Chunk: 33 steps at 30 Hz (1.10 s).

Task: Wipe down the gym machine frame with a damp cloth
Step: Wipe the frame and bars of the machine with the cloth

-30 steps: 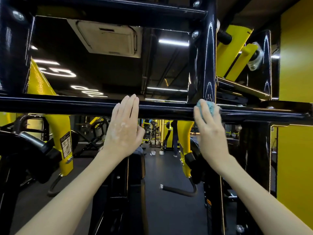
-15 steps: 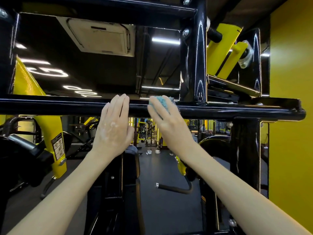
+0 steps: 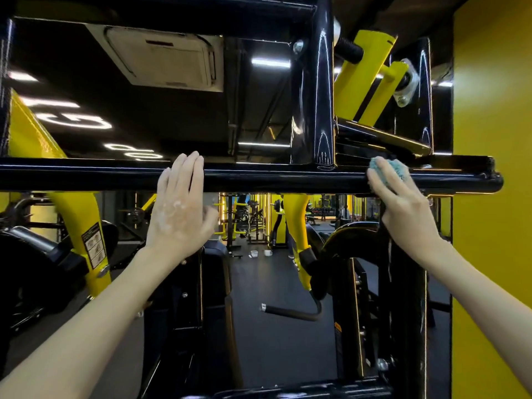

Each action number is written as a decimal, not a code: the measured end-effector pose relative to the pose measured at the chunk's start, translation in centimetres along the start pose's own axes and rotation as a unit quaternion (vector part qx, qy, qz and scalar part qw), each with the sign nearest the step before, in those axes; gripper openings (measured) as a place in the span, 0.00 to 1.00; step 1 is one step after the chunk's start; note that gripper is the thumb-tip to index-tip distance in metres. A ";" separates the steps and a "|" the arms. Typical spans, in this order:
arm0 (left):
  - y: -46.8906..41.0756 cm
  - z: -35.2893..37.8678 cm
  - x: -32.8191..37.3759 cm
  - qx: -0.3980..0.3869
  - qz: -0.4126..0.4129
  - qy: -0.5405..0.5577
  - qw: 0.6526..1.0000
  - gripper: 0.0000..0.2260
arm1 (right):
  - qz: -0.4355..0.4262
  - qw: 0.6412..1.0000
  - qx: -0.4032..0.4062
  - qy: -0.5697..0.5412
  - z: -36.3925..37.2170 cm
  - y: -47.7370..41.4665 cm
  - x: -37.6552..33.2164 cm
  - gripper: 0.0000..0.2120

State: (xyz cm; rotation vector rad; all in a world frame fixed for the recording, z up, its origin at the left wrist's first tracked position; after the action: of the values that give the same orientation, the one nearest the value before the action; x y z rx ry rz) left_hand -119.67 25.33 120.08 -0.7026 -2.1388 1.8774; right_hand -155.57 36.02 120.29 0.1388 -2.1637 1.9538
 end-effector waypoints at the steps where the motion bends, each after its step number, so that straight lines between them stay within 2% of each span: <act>1: 0.0 -0.1 0.0 -0.005 0.000 -0.001 1.000 0.35 | 0.010 1.000 -0.001 -0.005 0.0 0.0 -0.1 0.31; 5: -0.3 -0.1 0.7 -0.022 0.009 0.003 1.000 0.37 | 0.077 0.997 -0.011 -0.022 0.4 -0.4 -2.2 0.30; 7: -0.6 0.2 1.7 -0.022 0.026 0.011 0.999 0.37 | 0.071 0.997 -0.015 -0.027 0.4 -0.8 -3.6 0.29; 12: -0.8 0.7 3.2 -0.006 0.007 0.028 1.000 0.37 | -0.016 0.999 -0.017 -0.049 1.2 -2.7 -10.2 0.29; 17: -0.7 0.4 2.8 -0.006 0.022 0.032 0.999 0.36 | -0.115 0.992 -0.037 -0.045 3.0 -5.0 -18.1 0.27; 20: -0.6 0.1 2.3 0.000 0.025 0.026 0.999 0.34 | -0.126 0.989 -0.038 -0.070 3.6 -6.5 -21.2 0.26; 22: -0.7 0.0 1.9 -0.006 0.029 0.030 0.999 0.34 | -0.127 0.988 -0.039 -0.079 3.9 -6.7 -21.3 0.26; 26: -0.8 0.2 2.3 -0.024 0.029 0.012 0.999 0.36 | -0.170 0.982 -0.086 -0.017 3.6 -6.5 -18.2 0.26; 33: -1.3 1.2 5.3 -0.015 0.012 0.017 1.000 0.36 | -0.127 0.992 -0.006 0.015 0.9 -3.4 -9.3 0.23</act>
State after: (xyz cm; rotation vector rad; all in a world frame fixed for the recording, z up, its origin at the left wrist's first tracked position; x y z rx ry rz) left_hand -125.11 26.74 120.38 -0.7641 -2.1518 1.8355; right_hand -145.86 33.99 121.34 0.3608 -2.0267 1.7885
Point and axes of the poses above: each hand's wrist, its own y-axis away from the middle knuckle, its own z-axis out of the palm, x = y × z, the point moved 1 cm from there along -y, towards the middle knuckle, and after that the axes turned 4 degrees about x, right-handed, at the moved point
